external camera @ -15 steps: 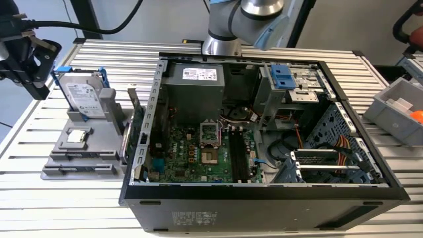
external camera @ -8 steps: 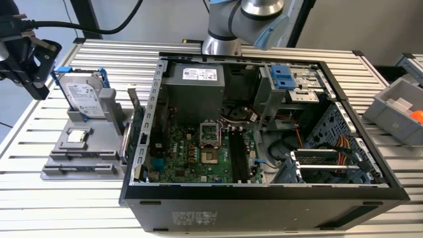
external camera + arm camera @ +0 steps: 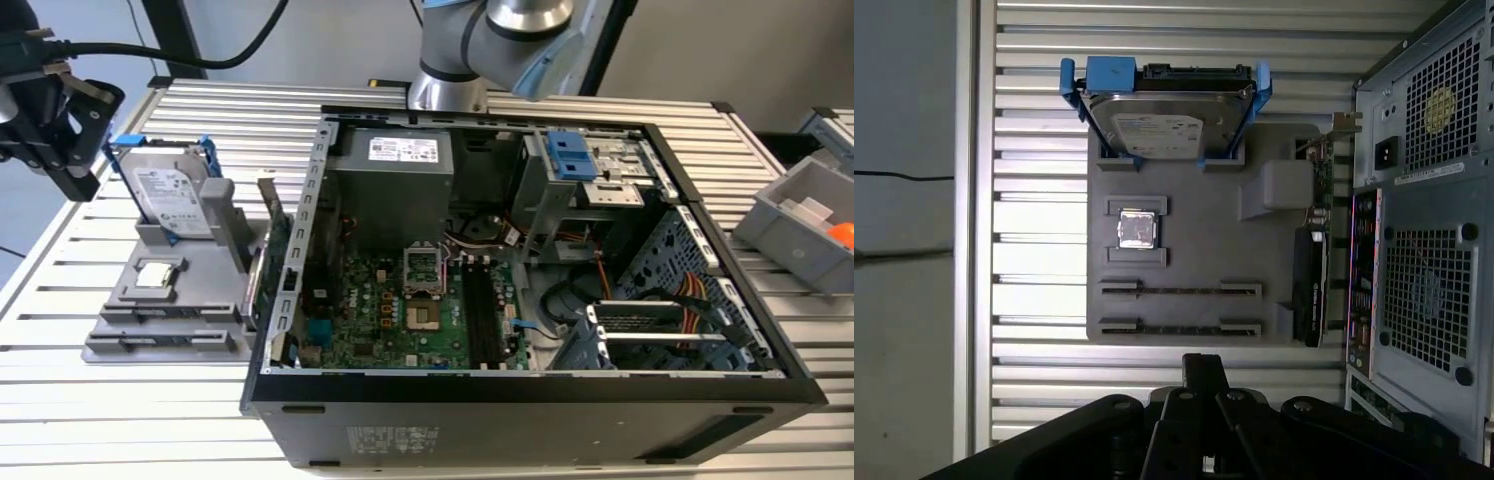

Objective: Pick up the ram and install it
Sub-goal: 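Reach for the ram, then pick up the ram and move it above insertion slot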

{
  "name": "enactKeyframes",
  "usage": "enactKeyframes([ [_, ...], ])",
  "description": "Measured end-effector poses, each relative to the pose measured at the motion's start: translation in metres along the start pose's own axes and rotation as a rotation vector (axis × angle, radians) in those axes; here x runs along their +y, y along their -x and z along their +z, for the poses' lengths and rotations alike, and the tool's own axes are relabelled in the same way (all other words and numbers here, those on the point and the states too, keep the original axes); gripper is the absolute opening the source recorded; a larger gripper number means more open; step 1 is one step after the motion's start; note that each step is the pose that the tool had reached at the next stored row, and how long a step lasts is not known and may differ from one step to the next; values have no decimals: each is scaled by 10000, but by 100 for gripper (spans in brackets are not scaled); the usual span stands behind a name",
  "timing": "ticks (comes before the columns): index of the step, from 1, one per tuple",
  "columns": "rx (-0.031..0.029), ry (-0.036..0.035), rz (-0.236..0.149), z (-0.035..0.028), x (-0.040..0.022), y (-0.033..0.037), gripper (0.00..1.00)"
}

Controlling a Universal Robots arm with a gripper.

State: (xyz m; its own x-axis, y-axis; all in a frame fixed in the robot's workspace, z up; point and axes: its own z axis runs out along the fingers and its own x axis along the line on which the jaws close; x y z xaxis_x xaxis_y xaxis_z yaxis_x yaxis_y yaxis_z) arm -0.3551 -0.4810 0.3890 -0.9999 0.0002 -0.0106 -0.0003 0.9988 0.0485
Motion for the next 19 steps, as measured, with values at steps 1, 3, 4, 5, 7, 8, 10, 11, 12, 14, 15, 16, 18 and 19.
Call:
enactKeyframes([
  [1, 0, 0, 0, 0, 0, 0, 0],
  [3, 0, 0, -4, 0, 0, 0, 0],
  [4, 1, 0, -31, 0, 0, 0, 0],
  [5, 4, 1, -87, 0, 0, 0, 0],
  [7, 10, 2, -211, 0, 0, -1, 0],
  [8, 14, 2, -288, 0, 0, -1, 0],
  [10, 26, 6, -544, 0, 2, -1, 0],
  [11, 33, 7, -689, 0, 3, -1, 0],
  [12, 39, 9, -820, 0, 5, -1, 0],
  [14, 51, 11, -1043, 0, 8, -1, 0],
  [15, 55, 12, -1143, 1, 9, -1, 0],
  [16, 61, 13, -1249, 1, 10, -2, 0],
  [18, 72, 15, -1479, 0, 10, -2, 0],
  [19, 77, 16, -1582, 0, 11, -2, 0],
])
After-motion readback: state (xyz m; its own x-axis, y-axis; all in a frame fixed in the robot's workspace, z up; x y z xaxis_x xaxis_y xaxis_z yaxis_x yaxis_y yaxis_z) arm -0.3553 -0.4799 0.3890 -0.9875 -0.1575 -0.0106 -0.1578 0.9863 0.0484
